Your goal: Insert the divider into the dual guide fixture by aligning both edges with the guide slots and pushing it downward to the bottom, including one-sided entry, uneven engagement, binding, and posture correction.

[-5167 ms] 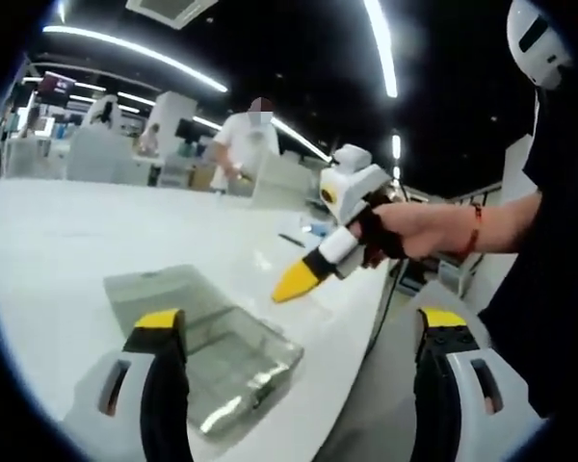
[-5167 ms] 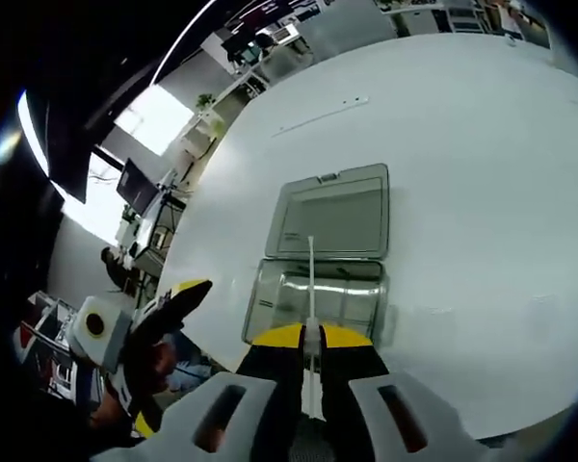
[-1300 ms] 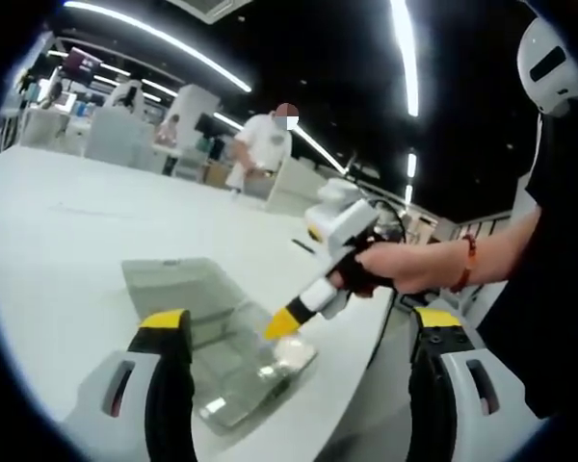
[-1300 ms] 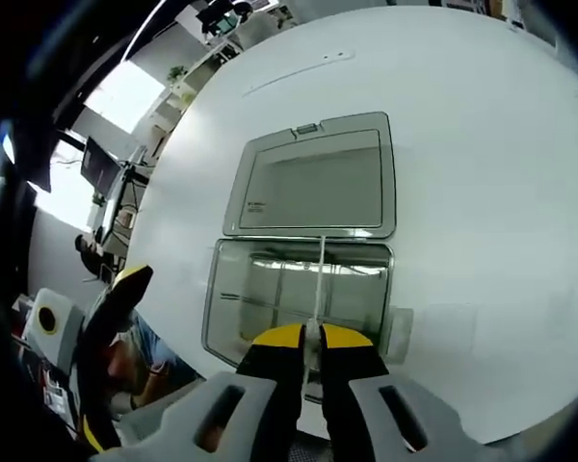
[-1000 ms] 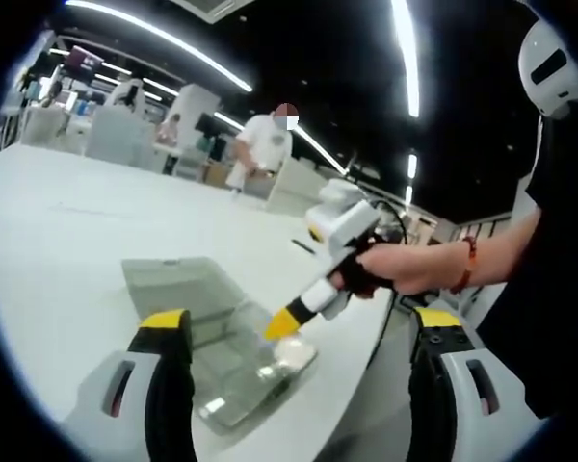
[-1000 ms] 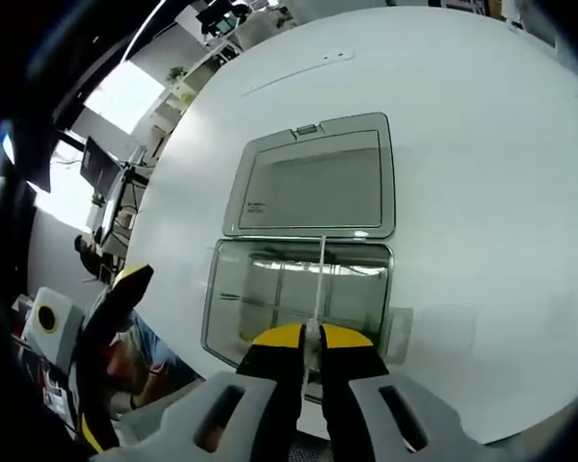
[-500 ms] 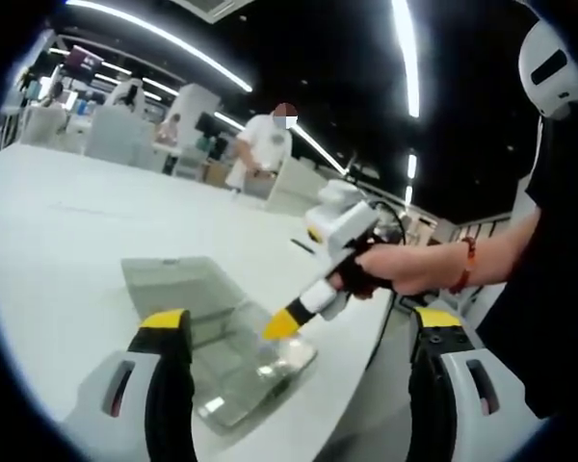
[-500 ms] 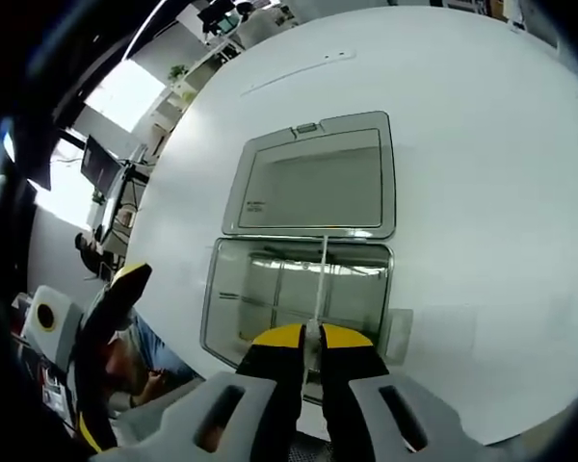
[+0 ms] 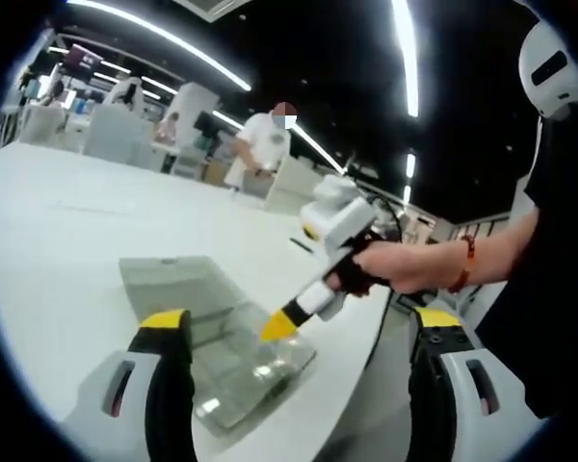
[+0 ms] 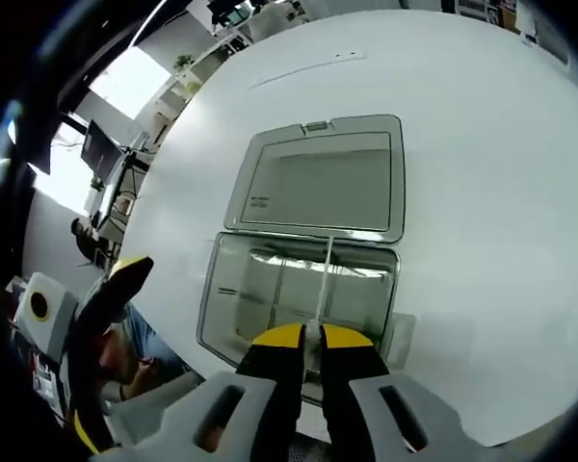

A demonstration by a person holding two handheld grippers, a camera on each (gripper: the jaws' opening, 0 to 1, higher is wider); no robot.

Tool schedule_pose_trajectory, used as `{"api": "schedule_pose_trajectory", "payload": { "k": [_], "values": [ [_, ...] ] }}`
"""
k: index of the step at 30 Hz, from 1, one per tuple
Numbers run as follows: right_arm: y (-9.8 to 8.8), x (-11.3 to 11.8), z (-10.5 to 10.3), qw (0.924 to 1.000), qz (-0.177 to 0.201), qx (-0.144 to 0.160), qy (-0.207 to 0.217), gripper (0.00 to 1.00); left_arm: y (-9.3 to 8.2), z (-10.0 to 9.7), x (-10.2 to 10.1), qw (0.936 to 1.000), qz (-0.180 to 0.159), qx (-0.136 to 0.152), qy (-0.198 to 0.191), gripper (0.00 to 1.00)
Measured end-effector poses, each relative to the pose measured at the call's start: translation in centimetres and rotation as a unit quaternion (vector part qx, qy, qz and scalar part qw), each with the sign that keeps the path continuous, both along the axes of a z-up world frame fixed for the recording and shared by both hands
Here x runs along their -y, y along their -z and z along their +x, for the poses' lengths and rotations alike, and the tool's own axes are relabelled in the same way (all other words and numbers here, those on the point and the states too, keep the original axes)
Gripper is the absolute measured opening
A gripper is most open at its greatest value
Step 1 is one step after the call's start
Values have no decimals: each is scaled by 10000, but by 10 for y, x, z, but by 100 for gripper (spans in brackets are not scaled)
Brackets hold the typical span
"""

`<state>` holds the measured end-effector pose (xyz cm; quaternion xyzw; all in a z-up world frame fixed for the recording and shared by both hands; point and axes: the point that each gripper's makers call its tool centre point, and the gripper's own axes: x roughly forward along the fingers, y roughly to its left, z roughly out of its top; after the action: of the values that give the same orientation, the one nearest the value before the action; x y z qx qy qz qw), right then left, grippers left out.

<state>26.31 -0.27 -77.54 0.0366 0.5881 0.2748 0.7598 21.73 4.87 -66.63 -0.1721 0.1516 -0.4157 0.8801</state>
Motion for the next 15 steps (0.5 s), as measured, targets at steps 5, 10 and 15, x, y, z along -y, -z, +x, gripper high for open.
{"api": "schedule_pose_trajectory", "payload": {
  "k": [5, 10, 15],
  "values": [
    [1, 0, 0, 9999, -63, 60, -93, 1, 1, 0, 1, 10000, 0, -11, 6, 92],
    [1, -3, 0, 9993, -232, 188, -237, 1, 0, 0, 1, 10000, -3, -7, 6, 92],
    [2, -5, 0, 9980, -368, 306, -405, 1, 0, 0, 2, 10000, -8, 0, 16, 91]
  ]
}}
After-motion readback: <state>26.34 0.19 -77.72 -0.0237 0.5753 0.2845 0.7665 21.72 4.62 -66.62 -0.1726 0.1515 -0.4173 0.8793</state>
